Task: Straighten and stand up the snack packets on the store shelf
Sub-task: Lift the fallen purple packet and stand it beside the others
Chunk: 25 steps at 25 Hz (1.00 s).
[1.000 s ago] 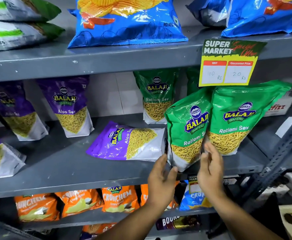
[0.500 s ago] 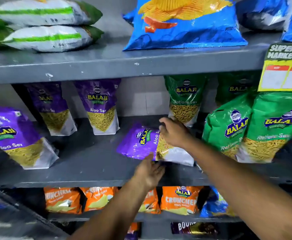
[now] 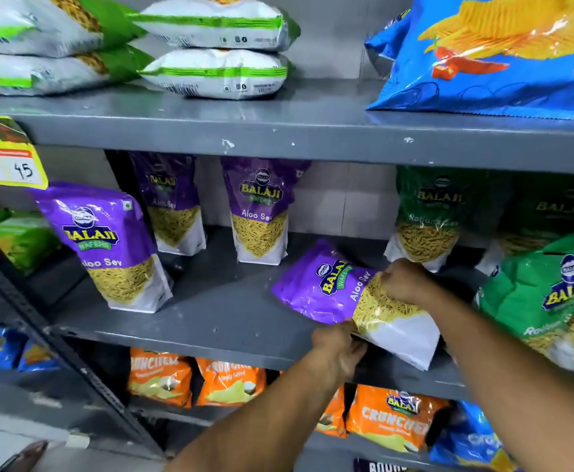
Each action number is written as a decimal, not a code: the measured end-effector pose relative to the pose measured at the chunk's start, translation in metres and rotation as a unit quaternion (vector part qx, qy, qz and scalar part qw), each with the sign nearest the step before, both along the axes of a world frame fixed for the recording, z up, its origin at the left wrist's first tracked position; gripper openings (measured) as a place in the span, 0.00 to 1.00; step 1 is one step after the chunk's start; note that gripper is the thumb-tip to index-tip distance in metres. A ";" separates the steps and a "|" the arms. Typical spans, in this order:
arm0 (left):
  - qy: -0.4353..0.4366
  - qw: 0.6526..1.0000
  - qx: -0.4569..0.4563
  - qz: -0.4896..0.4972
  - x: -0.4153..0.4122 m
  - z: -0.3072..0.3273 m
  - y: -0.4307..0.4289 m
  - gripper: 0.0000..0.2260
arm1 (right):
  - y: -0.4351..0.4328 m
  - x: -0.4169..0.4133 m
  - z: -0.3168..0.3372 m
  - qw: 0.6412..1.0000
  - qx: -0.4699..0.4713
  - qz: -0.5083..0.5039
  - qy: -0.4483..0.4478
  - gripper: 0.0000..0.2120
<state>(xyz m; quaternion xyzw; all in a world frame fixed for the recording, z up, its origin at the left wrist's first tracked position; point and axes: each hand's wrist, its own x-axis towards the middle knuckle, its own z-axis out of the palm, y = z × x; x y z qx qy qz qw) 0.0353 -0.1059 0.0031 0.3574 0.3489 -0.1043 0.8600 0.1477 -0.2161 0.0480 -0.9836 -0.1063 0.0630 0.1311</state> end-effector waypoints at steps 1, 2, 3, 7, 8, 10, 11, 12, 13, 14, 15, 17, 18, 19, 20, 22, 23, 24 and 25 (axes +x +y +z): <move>-0.008 1.000 0.012 0.005 -0.004 0.002 0.008 0.09 | 0.001 -0.005 -0.001 1.000 0.022 0.006 -0.021 0.15; -0.019 1.000 0.024 0.007 -0.008 0.005 0.018 0.10 | 0.003 -0.011 -0.001 0.998 0.046 0.010 -0.037 0.17; -0.032 0.999 0.037 0.006 -0.013 0.010 0.030 0.10 | 0.006 -0.017 0.000 0.995 0.081 0.018 -0.049 0.19; -0.105 0.987 0.122 0.029 -0.024 0.035 0.091 0.12 | 0.038 -0.035 0.005 0.958 0.274 0.031 -0.074 0.15; -0.123 0.979 0.152 0.052 -0.025 0.043 0.108 0.13 | 0.052 -0.039 0.006 0.946 0.311 0.039 -0.084 0.14; -0.177 0.955 0.213 0.107 -0.022 0.056 0.143 0.16 | 0.084 -0.045 0.003 0.921 0.378 0.037 -0.089 0.14; -0.210 0.940 0.240 0.121 -0.019 0.061 0.161 0.16 | 0.102 -0.049 0.002 0.904 0.418 0.027 -0.081 0.14; -0.240 0.925 0.266 0.126 -0.016 0.066 0.177 0.15 | 0.120 -0.052 0.000 0.885 0.460 0.016 -0.071 0.13; -0.262 0.911 0.292 0.126 -0.011 0.068 0.194 0.14 | 0.136 -0.055 -0.001 0.868 0.493 0.005 -0.064 0.11; -0.279 0.898 0.317 0.122 -0.005 0.068 0.209 0.14 | 0.150 -0.056 -0.003 0.856 0.514 -0.006 -0.060 0.10; -0.290 0.889 0.335 0.116 0.001 0.066 0.223 0.13 | 0.163 -0.057 -0.005 0.849 0.524 -0.014 -0.060 0.09; -0.308 0.881 0.346 0.097 0.014 0.054 0.242 0.11 | 0.181 -0.057 -0.011 0.850 0.520 -0.037 -0.069 0.11; -0.311 0.881 0.344 0.088 0.018 0.046 0.249 0.10 | 0.190 -0.057 -0.016 0.854 0.512 -0.046 -0.081 0.10; -0.311 0.883 0.341 0.082 0.020 0.035 0.253 0.10 | 0.195 -0.058 -0.023 0.858 0.501 -0.056 -0.096 0.09; -0.310 0.885 0.338 0.076 0.022 0.024 0.255 0.11 | 0.199 -0.060 -0.029 0.864 0.487 -0.066 -0.105 0.09; -0.316 0.888 0.327 0.060 0.023 0.007 0.259 0.12 | 0.200 -0.062 -0.043 0.871 0.474 -0.076 -0.108 0.07; -0.321 0.889 0.322 0.051 0.024 0.001 0.260 0.12 | 0.198 -0.063 -0.048 0.870 0.476 -0.069 -0.108 0.06; -0.324 0.890 0.319 0.041 0.025 -0.004 0.262 0.11 | 0.195 -0.062 -0.052 0.867 0.484 -0.057 -0.101 0.04; -0.328 0.890 0.317 0.027 0.027 -0.009 0.264 0.11 | 0.193 -0.060 -0.055 0.862 0.498 -0.047 -0.082 0.03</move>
